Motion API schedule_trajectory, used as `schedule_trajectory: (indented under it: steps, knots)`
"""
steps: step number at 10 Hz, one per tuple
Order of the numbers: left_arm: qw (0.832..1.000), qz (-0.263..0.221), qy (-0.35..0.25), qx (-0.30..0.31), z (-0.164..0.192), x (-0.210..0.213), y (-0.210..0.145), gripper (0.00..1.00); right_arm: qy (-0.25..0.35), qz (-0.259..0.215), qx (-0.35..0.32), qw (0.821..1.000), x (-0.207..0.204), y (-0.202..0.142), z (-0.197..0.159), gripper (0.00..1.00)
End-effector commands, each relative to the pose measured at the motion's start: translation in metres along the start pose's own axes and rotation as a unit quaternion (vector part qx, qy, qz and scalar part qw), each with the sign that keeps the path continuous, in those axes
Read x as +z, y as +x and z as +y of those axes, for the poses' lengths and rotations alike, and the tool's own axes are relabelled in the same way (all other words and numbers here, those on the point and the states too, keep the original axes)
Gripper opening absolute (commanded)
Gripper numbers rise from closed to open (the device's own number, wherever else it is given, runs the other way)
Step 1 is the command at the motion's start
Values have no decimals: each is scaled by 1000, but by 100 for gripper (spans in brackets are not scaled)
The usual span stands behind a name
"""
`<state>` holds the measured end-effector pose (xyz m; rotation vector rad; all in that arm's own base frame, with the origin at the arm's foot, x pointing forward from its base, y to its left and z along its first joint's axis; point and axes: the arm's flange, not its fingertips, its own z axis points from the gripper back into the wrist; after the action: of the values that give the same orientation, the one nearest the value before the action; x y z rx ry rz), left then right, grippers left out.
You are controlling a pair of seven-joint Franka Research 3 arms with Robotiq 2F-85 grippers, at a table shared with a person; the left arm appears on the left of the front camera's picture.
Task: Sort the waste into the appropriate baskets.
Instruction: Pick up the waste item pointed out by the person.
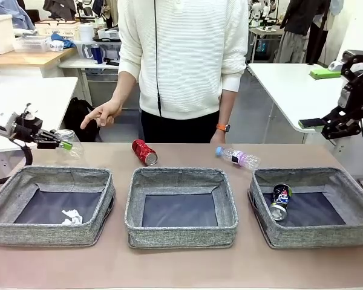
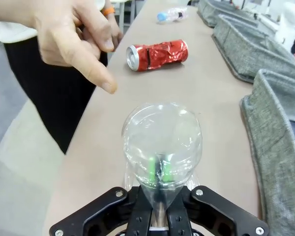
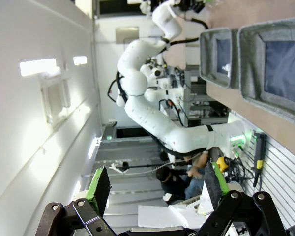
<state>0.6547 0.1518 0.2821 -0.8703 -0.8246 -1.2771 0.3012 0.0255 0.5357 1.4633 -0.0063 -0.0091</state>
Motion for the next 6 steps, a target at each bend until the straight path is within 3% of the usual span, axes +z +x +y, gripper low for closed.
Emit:
schedule_trajectory:
  steps: [1,3,4,5,6]
  knots:
    - [998,4,35,51,-34,37,49,0,12,0,7,1000,0,0,2,100]
    - [981,71,69,169,-61,79,108,0,12,0,7,1000,0,0,2,100]
    - [957,141,62,244,-78,92,142,0,12,0,7,1000,0,0,2,100]
    - [934,205,74,284,-94,95,170,0,12,0,7,1000,0,0,2,100]
    - [920,241,96,294,-111,93,196,0,12,0,7,1000,0,0,2,100]
